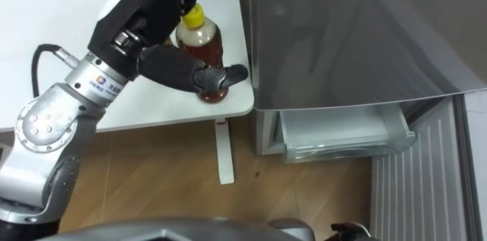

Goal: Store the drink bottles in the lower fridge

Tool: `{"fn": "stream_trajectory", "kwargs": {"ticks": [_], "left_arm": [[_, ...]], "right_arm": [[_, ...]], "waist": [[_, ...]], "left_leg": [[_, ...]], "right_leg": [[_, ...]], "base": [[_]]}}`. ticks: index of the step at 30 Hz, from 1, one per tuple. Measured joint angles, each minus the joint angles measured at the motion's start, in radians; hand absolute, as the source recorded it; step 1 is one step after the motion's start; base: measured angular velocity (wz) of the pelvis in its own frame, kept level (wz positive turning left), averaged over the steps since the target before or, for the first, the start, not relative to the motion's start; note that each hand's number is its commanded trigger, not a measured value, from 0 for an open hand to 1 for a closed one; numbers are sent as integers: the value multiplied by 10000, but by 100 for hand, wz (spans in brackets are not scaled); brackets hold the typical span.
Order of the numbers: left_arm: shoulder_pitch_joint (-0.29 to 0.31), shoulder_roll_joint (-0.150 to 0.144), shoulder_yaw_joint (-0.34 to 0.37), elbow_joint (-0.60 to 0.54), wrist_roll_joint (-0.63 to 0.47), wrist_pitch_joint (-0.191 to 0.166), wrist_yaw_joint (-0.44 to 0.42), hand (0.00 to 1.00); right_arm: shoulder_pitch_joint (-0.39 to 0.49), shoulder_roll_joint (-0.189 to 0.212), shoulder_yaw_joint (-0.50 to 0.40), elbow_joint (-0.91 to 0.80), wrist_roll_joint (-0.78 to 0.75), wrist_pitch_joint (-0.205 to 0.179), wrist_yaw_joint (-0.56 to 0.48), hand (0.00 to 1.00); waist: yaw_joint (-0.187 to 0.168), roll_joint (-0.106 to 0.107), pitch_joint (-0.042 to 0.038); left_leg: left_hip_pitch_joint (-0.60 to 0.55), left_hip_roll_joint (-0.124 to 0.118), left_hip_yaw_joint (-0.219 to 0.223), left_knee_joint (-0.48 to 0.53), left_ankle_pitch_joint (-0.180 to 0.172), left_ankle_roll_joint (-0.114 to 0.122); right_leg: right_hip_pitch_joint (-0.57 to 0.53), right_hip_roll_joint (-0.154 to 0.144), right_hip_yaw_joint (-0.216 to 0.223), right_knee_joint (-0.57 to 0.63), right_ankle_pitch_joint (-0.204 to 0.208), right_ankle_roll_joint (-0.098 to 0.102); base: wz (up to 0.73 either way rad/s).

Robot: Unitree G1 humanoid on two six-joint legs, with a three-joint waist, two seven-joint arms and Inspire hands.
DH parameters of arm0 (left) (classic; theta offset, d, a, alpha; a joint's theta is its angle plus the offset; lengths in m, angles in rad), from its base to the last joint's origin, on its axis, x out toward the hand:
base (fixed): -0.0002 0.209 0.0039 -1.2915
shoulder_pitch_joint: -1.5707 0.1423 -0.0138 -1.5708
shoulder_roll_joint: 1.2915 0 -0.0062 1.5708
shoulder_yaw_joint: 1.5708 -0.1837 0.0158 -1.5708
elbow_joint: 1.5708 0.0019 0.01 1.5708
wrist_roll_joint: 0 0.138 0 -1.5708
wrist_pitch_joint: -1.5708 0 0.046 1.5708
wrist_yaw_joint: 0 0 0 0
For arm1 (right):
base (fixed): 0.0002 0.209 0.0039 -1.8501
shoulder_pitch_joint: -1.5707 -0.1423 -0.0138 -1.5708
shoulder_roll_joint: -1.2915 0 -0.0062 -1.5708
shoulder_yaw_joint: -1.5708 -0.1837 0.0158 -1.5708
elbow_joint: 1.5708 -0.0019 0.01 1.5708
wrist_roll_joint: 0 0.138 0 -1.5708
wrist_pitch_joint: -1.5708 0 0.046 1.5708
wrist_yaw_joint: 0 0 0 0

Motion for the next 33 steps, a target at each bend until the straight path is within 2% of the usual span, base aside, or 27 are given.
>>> {"fn": "stream_trajectory", "kwargs": {"ticks": [5, 25, 33], "left_arm": [[0, -53, -14, 16, -7, -54, -34, 0], [-1, -80, -18, 52, -34, -129, 8, 0], [-126, -117, 258, -231, -905, -128, 15, 0]], "right_arm": [[95, 32, 54, -201, -24, 0, 20, 0], [163, 37, 64, -256, -81, -7, 106, 0], [268, 34, 69, -265, -91, 11, 298, 0]], "waist": [[2, -78, 11], [6, -77, 11], [7, -91, -16]], "left_leg": [[-5, 3, 26, -2, 0, 0], [4, 6, 67, 5, 0, 0], [5, 17, 68, 10, 0, 0]], "right_leg": [[17, -2, 10, 4, 0, 0], [-8, -3, 20, 9, -6, 2], [-15, -12, 21, 30, -5, 2]], "base": [[0], [0], [0]]}}
